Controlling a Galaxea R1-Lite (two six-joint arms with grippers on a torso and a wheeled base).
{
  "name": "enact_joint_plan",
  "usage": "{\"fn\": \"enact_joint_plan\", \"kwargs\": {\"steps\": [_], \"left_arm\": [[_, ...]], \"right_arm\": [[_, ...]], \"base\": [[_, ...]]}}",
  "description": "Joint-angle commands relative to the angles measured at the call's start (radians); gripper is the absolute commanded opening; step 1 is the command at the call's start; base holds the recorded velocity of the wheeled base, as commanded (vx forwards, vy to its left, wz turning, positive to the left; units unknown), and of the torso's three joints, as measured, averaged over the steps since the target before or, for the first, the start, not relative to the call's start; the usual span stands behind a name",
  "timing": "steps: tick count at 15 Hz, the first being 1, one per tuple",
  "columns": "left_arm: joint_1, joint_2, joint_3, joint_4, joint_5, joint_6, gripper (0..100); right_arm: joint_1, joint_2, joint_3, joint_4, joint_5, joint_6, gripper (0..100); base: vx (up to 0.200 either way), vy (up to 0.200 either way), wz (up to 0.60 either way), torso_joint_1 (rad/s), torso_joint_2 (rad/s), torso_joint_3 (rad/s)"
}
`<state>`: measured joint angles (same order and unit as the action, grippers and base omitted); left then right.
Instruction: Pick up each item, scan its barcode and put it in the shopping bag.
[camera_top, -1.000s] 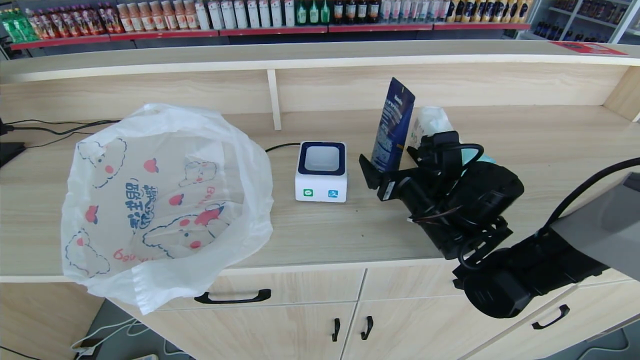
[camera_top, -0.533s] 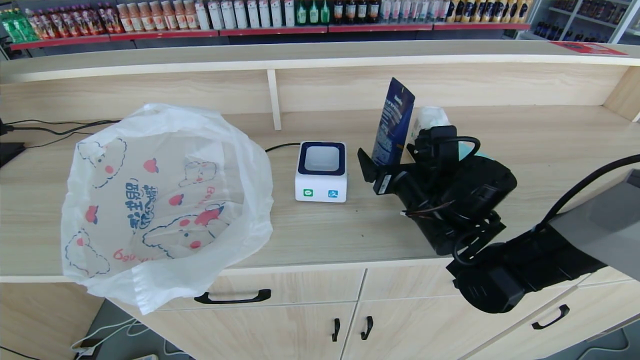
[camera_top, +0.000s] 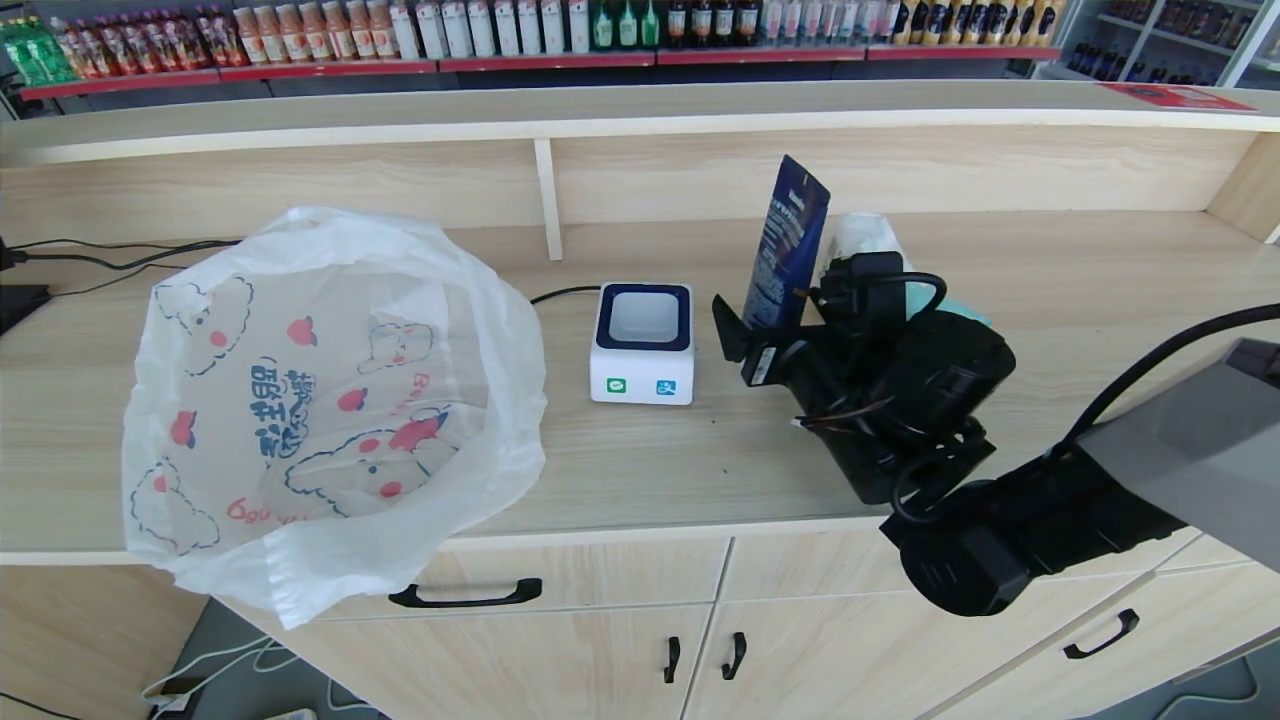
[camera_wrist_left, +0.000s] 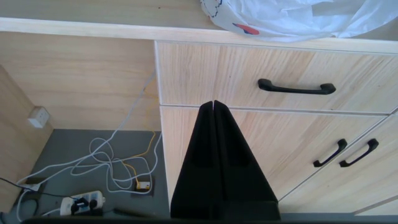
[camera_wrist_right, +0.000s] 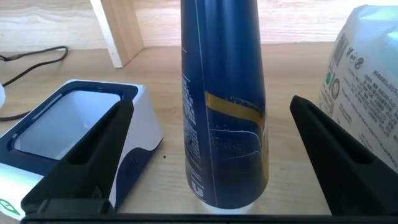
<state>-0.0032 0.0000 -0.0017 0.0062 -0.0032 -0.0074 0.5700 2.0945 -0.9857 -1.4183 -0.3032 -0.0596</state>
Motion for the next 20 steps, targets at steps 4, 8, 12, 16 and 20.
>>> {"fn": "enact_joint_plan", "kwargs": {"steps": [4,8,12,16,20], "left_arm": [[0.000,0.000,0.000,0.000,0.000,0.000,0],[0.000,0.000,0.000,0.000,0.000,0.000,0],[0.000,0.000,0.000,0.000,0.000,0.000,0],[0.000,0.000,0.000,0.000,0.000,0.000,0],[0.000,0.000,0.000,0.000,0.000,0.000,0]], "right_arm": [[-0.004,0.022,-0.037,0.019,-0.001,0.012,100],[-0.009,0.021,-0.080,0.039,-0.001,0.017,100],[-0.016,0.018,-0.088,0.039,-0.001,0.018,100],[-0.016,0.018,-0.091,0.041,0.001,0.018,100],[-0.016,0.022,-0.091,0.041,0.001,0.018,100]], "base": [[0.000,0.000,0.00,0.000,0.00,0.000],[0.000,0.000,0.00,0.000,0.00,0.000],[0.000,0.000,0.00,0.000,0.00,0.000],[0.000,0.000,0.00,0.000,0.00,0.000],[0.000,0.000,0.00,0.000,0.00,0.000]]}}
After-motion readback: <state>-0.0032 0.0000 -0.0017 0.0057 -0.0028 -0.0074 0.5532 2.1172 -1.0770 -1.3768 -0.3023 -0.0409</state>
